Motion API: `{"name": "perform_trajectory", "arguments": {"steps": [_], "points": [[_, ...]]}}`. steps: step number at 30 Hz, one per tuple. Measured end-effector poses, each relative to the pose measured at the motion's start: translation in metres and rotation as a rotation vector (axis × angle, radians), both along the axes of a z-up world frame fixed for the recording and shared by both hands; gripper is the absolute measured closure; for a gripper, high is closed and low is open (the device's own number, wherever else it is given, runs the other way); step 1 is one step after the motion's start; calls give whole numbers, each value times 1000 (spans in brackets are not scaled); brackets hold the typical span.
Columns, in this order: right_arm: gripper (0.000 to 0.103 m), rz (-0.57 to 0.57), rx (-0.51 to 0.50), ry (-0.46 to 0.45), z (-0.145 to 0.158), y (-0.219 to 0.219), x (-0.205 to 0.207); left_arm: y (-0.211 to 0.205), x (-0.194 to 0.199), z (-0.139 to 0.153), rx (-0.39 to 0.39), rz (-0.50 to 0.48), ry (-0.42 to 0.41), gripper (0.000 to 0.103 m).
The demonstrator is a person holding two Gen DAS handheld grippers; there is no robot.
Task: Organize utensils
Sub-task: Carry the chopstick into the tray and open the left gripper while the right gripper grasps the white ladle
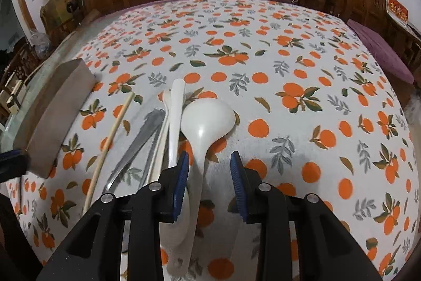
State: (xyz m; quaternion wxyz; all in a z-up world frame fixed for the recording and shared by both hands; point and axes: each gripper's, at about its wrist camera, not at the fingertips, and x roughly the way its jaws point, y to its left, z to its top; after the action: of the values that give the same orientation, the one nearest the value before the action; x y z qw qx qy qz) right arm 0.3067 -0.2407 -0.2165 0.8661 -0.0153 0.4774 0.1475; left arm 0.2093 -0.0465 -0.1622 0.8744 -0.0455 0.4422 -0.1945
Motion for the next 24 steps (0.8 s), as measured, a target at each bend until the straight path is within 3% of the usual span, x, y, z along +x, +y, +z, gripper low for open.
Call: {"name": "perform_trajectory", "arguments": {"steps": [3, 7, 14, 24], "points": [[69, -2, -19, 8, -5, 3, 6, 6, -2, 6, 13, 5, -15, 99], [91, -15, -67, 6, -6, 2, 9, 17, -7, 17, 36, 20, -46, 99], [92, -18, -83, -2, -2, -8, 5, 43, -12, 38, 57, 63, -83, 99], [92, -10, -87, -110, 38, -8, -14, 73, -19, 44, 96, 123, -98, 99]]}}
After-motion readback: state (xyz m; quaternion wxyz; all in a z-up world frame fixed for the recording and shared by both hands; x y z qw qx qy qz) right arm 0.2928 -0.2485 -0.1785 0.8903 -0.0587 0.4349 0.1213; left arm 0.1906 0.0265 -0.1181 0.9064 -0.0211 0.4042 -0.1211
